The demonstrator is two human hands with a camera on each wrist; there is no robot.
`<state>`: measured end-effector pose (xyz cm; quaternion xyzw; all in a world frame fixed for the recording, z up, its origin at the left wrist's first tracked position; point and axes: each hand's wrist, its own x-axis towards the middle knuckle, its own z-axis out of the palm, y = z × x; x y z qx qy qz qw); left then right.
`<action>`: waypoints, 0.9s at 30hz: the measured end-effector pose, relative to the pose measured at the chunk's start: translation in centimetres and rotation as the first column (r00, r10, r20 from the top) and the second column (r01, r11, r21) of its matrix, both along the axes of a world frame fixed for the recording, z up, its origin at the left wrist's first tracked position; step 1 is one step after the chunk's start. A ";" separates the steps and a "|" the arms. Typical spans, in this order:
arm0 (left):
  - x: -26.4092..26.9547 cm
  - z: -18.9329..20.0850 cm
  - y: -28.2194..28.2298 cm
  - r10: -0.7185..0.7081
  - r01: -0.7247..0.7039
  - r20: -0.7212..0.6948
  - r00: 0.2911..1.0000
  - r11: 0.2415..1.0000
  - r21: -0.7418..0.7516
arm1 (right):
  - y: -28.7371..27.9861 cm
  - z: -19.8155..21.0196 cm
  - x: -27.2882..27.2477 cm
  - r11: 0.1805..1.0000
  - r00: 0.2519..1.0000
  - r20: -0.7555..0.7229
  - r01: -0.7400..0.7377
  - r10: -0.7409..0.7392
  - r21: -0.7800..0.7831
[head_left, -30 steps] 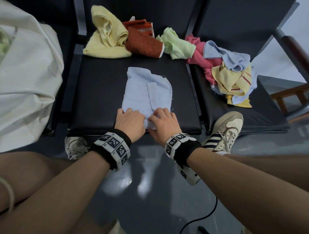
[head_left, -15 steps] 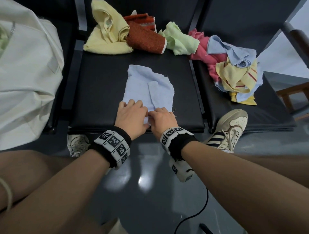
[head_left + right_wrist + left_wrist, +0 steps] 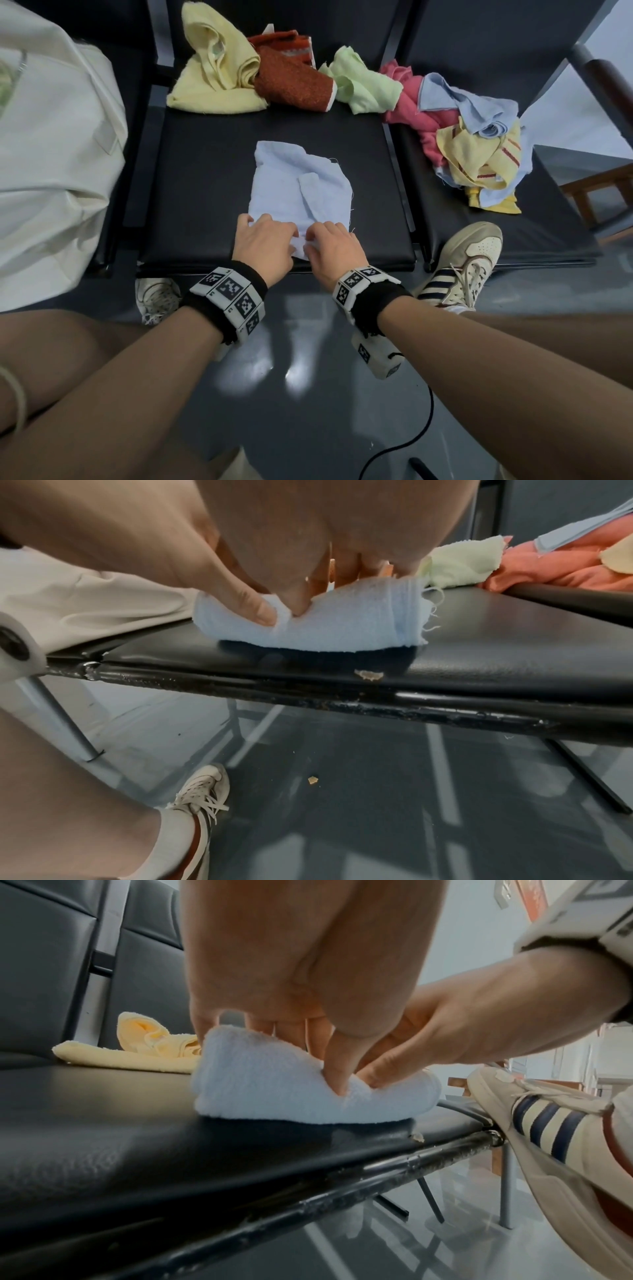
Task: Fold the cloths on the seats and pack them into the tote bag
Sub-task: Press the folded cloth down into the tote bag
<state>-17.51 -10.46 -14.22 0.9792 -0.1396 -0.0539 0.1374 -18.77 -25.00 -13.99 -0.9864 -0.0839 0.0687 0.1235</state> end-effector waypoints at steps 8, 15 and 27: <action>0.4 0.2 0.4 0.017 -0.021 -0.159 0.987 0.999 -0.025 | -0.9 0.3 -0.4 0.995 0.990 -0.101 -0.090 0.094 0.035; 0.5 0.4 0.7 0.025 -0.021 0.071 0.997 0.998 -0.052 | 0.0 0.9 1.8 1.000 0.965 -0.264 0.001 -0.003 -0.010; 0.4 0.0 0.2 0.030 -0.031 -0.024 0.999 0.998 -0.049 | -0.3 1.2 2.3 0.993 0.969 -0.229 0.108 -0.093 0.051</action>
